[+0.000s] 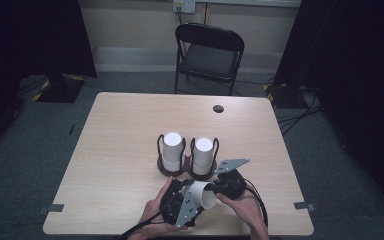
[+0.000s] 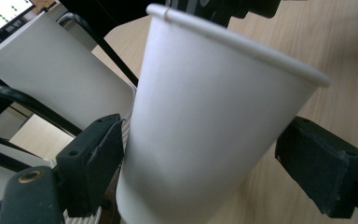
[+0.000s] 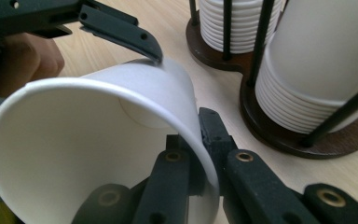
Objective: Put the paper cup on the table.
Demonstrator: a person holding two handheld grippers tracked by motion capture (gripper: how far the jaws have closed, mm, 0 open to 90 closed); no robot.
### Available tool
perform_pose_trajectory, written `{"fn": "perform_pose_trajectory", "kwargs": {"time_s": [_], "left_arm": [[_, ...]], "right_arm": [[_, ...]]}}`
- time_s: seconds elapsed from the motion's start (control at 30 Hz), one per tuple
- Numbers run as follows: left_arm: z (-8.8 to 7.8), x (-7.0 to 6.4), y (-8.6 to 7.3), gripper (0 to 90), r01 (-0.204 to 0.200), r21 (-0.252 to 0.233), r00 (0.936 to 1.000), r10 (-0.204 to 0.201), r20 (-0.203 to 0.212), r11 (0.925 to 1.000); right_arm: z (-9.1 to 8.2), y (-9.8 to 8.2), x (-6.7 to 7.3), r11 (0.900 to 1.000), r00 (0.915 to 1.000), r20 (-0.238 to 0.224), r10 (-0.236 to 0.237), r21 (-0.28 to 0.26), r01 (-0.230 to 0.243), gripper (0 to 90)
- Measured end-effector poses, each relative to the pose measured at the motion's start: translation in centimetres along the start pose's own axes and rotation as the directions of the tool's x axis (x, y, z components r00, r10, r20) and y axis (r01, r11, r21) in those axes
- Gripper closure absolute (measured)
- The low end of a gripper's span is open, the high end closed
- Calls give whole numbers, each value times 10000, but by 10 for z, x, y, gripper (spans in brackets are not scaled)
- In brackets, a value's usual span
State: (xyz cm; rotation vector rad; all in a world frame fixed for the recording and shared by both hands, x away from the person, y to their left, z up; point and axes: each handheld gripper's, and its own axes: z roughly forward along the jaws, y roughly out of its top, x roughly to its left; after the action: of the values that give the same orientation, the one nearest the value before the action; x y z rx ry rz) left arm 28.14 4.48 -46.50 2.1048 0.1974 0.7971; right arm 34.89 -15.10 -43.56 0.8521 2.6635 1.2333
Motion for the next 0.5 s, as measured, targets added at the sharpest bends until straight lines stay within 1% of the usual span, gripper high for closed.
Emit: {"fn": "perform_pose_trajectory", "kwargs": {"time_s": [0.03,0.07,0.13,0.23,0.37,0.4,0.43,0.47,0.5], "left_arm": [[0,-1,0,154,94,-22,10000,-95,-17,10000],[1,-1,1,154,-17,-18,10000,17,-46,10000],[2,-1,2,153,47,-32,9999,-48,-124,10000],[2,-1,3,153,-16,22,9998,16,-192,10000],[3,-4,7,161,-114,-63,9998,113,-134,9999],[4,-5,7,161,-130,-133,9997,128,-192,9998],[4,-4,8,160,-140,-104,9998,139,-125,9998],[4,-4,8,160,-61,-125,9999,59,-136,9999],[4,-4,9,160,-106,-195,9998,102,-180,9998]], "right_arm": [[1,1,1,10000,10000,-18,6,11,-6,891],[1,1,1,10000,10000,-66,-11,16,11,891],[3,3,2,10000,9999,-121,-24,20,24,892],[5,5,3,10000,9999,-147,26,59,-25,891],[7,7,3,9998,9996,-281,10,185,-5,892],[7,7,3,9997,9995,-309,-31,242,39,892],[8,7,4,9997,9995,-301,-14,235,21,892],[8,8,3,9997,9996,-292,20,227,-14,892],[8,8,3,9997,9994,-335,60,230,-52,892]]}}
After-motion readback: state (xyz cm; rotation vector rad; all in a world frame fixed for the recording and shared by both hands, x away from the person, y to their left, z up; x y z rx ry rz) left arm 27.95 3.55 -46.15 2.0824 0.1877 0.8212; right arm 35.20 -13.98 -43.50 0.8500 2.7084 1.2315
